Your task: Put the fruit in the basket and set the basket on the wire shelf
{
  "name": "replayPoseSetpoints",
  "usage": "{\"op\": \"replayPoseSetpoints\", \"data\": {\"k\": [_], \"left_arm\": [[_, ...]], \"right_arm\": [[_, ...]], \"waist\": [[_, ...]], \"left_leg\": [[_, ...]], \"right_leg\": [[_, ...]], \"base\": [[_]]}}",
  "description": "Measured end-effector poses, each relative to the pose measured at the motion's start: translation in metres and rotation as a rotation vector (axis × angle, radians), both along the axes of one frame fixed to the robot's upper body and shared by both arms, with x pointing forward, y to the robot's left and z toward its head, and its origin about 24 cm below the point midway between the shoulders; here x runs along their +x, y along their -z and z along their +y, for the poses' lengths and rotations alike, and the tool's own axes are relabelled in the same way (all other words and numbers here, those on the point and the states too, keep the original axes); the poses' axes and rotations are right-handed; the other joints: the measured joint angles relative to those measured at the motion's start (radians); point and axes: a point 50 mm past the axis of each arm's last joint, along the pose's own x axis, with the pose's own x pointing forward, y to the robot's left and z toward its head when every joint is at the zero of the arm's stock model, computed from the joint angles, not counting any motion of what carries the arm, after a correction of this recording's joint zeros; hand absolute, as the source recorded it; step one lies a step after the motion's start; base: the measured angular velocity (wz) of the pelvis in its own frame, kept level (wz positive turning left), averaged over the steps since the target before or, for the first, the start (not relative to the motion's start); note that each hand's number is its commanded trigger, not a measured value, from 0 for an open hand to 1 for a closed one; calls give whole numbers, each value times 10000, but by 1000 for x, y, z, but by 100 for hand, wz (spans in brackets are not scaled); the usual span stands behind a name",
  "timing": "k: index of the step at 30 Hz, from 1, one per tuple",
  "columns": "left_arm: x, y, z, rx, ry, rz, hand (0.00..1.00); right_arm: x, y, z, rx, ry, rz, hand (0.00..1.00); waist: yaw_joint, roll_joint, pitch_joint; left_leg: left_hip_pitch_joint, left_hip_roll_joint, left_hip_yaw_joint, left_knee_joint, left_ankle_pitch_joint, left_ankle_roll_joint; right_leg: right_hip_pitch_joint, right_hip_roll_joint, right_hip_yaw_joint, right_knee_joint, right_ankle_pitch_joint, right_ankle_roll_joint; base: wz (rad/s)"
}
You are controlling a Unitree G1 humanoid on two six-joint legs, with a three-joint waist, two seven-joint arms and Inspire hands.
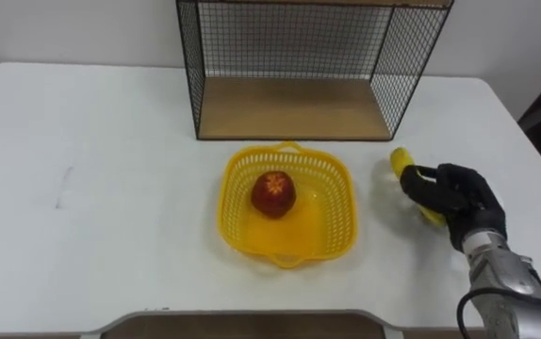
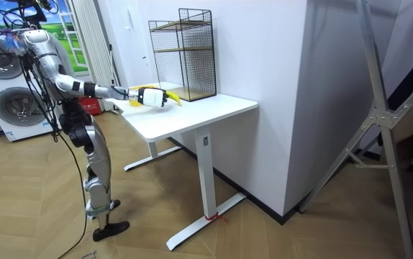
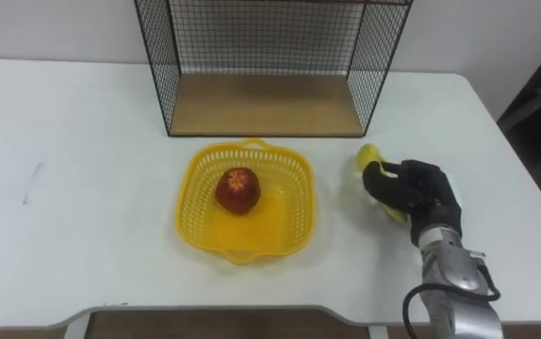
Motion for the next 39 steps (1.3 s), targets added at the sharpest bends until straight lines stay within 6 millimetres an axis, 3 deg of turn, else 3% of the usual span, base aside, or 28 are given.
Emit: {"op": "replayPoseSetpoints", "data": {"k": [9, 16, 24, 32, 39], "left_arm": [[-5, 3, -9, -237, -87, 141, 0], [-2, 3, -10, -262, -86, 50, 0], [3, 3, -13, -352, 259, -64, 0], [12, 2, -11, -301, 663, -241, 0], [24, 2, -14, -346, 1201, -366, 0]], "right_arm": [[12, -54, 15, 213, -587, -2388, 100], [13, -64, 23, 161, -882, -2852, 100], [12, -102, 50, -1296, -2375, -4353, 100], [10, -99, 84, -2965, -4265, -4213, 100], [5, -85, 115, -4431, -6344, -3521, 100]], "waist": [[-56, 127, -4], [-36, 98, 4], [39, -30, -33], [139, -193, 52], [387, -247, 27]], "left_leg": [[9, 7, -4, 5, 0, 0], [-61, 14, 26, 12, 0, 0], [-207, 18, 83, -1, 2, 3], [-333, 22, 89, -12, 3, 3], [-357, 21, 86, -1, 7, 2]], "right_leg": [[-44, 2, 7, 20, 1, 0], [-193, -3, 16, 153, 0, 1], [-333, 15, 94, 156, 0, 0], [-383, 16, 86, 149, 1, 0], [-458, 9, 69, 144, 5, -3]], "base": [[0], [-1], [-2], [0], [0]]}}
